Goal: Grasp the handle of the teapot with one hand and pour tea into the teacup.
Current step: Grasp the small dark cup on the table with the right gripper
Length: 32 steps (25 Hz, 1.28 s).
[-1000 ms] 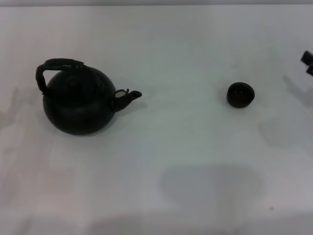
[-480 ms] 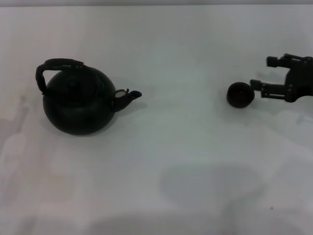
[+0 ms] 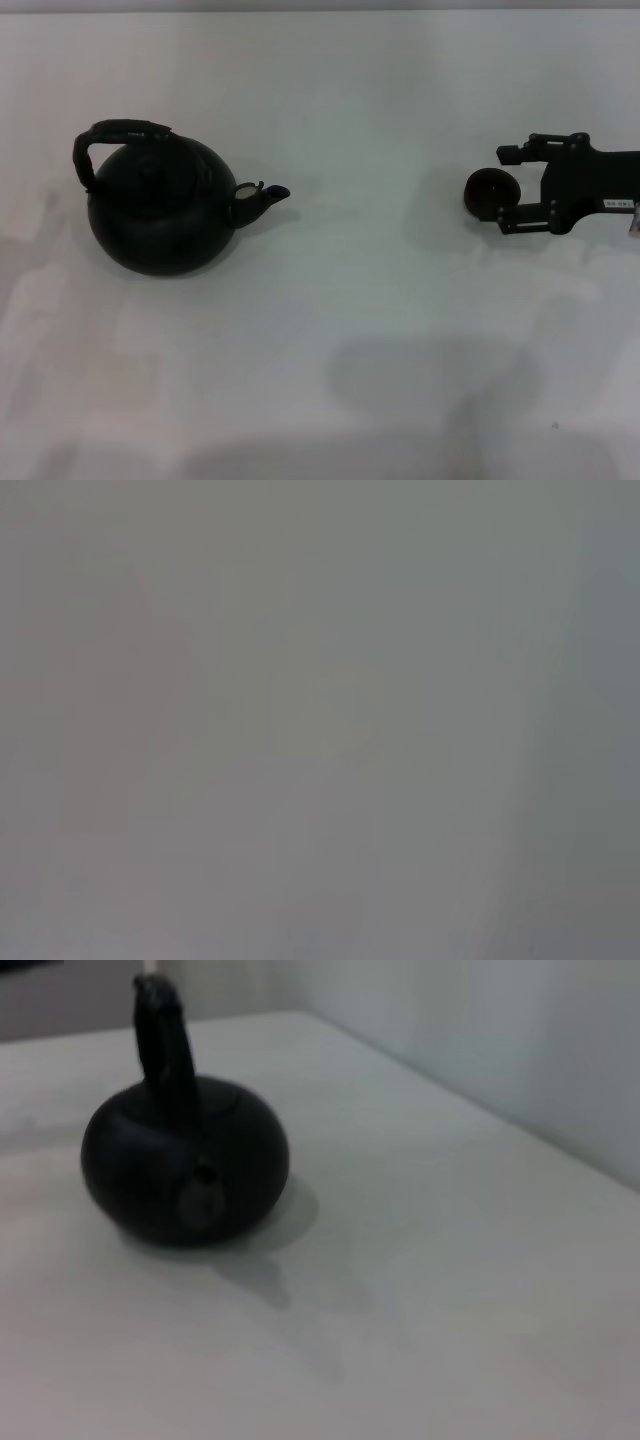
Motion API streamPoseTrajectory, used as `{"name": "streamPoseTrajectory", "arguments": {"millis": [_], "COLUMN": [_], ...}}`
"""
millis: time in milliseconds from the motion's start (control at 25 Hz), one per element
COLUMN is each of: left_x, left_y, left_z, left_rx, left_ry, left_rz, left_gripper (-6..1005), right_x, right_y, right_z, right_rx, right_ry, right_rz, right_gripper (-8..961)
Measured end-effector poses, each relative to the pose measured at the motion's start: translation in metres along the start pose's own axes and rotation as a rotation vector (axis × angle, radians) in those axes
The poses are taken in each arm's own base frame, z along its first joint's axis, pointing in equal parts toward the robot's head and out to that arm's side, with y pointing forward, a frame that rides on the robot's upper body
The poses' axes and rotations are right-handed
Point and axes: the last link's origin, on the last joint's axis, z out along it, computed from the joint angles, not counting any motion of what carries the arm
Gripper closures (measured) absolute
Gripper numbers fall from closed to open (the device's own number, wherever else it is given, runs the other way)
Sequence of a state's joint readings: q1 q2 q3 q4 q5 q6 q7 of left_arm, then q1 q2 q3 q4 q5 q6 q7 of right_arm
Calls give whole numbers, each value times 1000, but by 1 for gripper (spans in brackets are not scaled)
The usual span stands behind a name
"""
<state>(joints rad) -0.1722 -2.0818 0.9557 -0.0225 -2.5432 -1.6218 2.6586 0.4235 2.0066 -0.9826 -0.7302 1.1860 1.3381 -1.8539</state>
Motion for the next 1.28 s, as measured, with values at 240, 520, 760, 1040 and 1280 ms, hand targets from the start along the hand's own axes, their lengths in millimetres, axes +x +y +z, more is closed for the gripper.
{"name": "streamPoseTrajectory", "arguments": {"millis": [240, 520, 760, 1040, 1280], "left_x": [2, 2, 2, 2, 2], "left_y": [1, 1, 2, 2, 2], "left_z": [1, -1, -1, -1, -1], "left_rx": [-11, -9, -10, -9, -9], "left_ry": [15, 15, 17, 15, 14], "left_rz": [2, 2, 4, 3, 3], "left_gripper": [152, 153, 153, 153, 152], "right_x": [-3, -8, -8, -10, -7], "right_y": [-2, -7, -8, -10, -14], "right_z": [5, 7, 11, 18, 23], "right_rx": [-6, 4, 4, 12, 39], "right_ry": [28, 34, 52, 79, 125], "right_rz": [-32, -57, -88, -120, -149], "right_gripper": [116, 117, 117, 118, 119]}}
